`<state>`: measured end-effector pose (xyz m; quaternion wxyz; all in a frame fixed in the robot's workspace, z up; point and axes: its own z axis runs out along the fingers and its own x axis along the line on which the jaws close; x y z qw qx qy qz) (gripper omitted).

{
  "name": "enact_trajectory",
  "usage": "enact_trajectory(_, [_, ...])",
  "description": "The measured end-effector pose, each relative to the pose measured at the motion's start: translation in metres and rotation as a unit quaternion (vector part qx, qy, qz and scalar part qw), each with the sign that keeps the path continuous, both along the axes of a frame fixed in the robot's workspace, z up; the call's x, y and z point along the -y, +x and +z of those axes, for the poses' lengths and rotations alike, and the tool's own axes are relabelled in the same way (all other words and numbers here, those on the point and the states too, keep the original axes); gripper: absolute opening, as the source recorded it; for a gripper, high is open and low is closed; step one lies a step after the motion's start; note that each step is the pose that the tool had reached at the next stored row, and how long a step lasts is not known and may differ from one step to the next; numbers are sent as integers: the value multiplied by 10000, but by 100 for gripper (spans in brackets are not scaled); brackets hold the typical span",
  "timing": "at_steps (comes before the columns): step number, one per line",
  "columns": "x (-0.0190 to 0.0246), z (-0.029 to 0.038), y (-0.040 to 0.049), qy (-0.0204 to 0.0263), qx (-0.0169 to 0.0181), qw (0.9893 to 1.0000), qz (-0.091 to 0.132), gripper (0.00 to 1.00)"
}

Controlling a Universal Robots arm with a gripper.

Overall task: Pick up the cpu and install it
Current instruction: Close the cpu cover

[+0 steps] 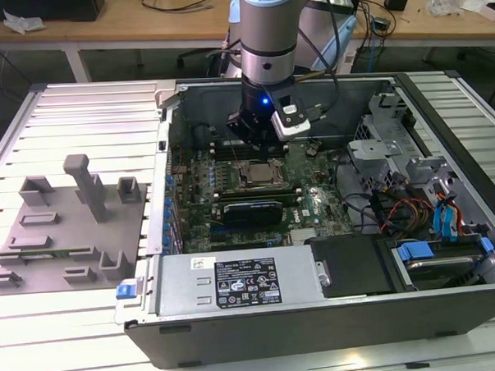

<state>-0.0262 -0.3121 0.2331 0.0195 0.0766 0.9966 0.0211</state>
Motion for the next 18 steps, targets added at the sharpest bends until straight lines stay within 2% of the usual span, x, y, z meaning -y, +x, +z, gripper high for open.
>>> enact_trajectory(9, [22, -25, -6, 1, 0, 10000, 20, 11])
enact_trajectory(18, [23, -46, -73, 0, 1, 10000, 20, 11])
